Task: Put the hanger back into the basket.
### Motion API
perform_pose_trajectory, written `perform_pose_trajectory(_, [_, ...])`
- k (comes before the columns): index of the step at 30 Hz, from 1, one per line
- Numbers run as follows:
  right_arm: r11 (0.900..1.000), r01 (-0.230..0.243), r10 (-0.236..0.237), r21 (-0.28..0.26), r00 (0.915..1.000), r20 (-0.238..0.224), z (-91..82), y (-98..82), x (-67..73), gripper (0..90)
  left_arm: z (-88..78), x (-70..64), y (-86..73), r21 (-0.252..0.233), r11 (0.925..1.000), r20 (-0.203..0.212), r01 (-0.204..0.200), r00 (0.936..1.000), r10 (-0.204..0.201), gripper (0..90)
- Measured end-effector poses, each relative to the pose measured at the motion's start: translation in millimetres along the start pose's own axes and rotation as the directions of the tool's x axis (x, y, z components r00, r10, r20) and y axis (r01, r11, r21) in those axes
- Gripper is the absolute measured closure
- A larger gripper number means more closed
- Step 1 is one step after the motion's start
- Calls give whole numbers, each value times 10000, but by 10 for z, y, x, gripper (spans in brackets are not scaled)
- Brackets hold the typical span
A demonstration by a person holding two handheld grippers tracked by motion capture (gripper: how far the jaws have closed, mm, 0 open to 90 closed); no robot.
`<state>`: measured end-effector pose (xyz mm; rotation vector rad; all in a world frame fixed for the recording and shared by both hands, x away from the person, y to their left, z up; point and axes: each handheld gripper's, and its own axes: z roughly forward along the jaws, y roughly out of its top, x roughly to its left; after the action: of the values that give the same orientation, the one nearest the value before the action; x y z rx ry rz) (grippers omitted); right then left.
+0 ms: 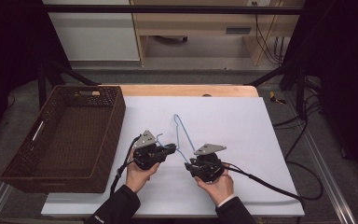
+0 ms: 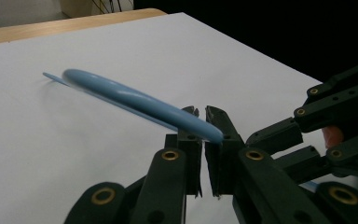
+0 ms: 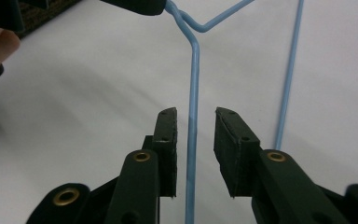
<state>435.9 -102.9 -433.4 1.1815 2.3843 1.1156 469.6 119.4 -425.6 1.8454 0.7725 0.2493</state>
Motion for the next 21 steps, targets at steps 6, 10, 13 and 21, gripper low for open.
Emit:
perform_pose_trajectory(6, [9993,275,-282,264,9992,273,42,-5,29,840,3,-12,0,22,10000,-39,-18,10000,18,846])
perform_pose_trajectory(10, [9994,60,-69,337,9996,272,38,0,39,867,5,-19,0,59,9999,-66,-81,9999,82,844])
perform_pose_trajectory(13, [9993,-70,56,367,9992,399,31,0,46,872,9,-34,1,52,9998,-135,-181,9997,181,842])
perform_pose_trajectory(21, [9991,368,-381,227,9975,599,-99,60,-35,876,-114,-128,54,-26,9955,-393,-946,9948,944,595])
